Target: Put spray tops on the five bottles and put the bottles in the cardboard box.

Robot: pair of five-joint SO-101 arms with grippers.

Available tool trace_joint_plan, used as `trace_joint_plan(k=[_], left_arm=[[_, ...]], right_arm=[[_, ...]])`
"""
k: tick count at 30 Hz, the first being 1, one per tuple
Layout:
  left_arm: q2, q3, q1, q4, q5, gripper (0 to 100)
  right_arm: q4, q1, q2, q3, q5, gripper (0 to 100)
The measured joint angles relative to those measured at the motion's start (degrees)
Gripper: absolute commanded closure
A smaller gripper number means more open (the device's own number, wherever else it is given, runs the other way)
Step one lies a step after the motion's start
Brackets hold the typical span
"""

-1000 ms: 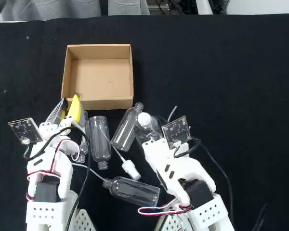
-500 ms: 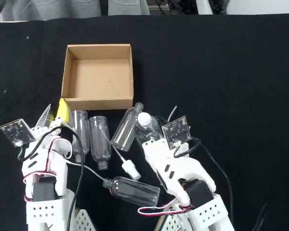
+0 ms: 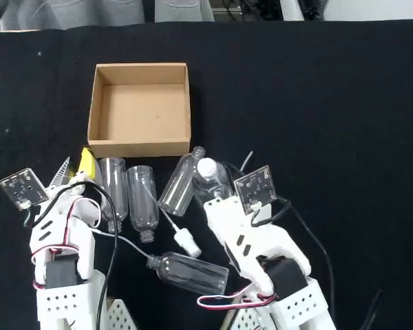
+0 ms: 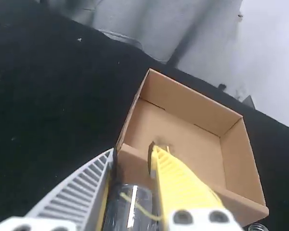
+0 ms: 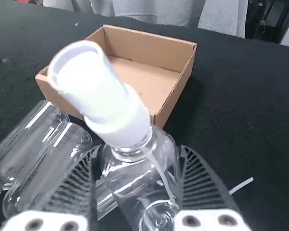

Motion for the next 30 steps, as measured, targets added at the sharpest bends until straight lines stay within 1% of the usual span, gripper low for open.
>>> trace_joint_plan(k=[9, 13, 17, 27, 30], left_arm=[[0.0, 0.0, 0.0, 0.0, 0.0, 88], [0.0, 0.0, 0.0, 0.0, 0.0, 88], [0.0, 0.0, 0.0, 0.0, 0.0, 88], [0.0, 0.0, -0.1, 0.0, 0.0, 88], [0.0, 0.0, -0.1, 0.0, 0.0, 88]], right_arm=[[6.6, 0.0, 0.0, -7.8, 0.0, 92.7], [6.8, 0.0, 0.0, -9.1, 0.1, 93.0], [6.8, 0.0, 0.0, -9.8, 2.5, 93.0], [6.8, 0.0, 0.1, -20.3, 3.1, 92.7], [6.8, 0.0, 4.9, -25.3, 3.1, 92.7]])
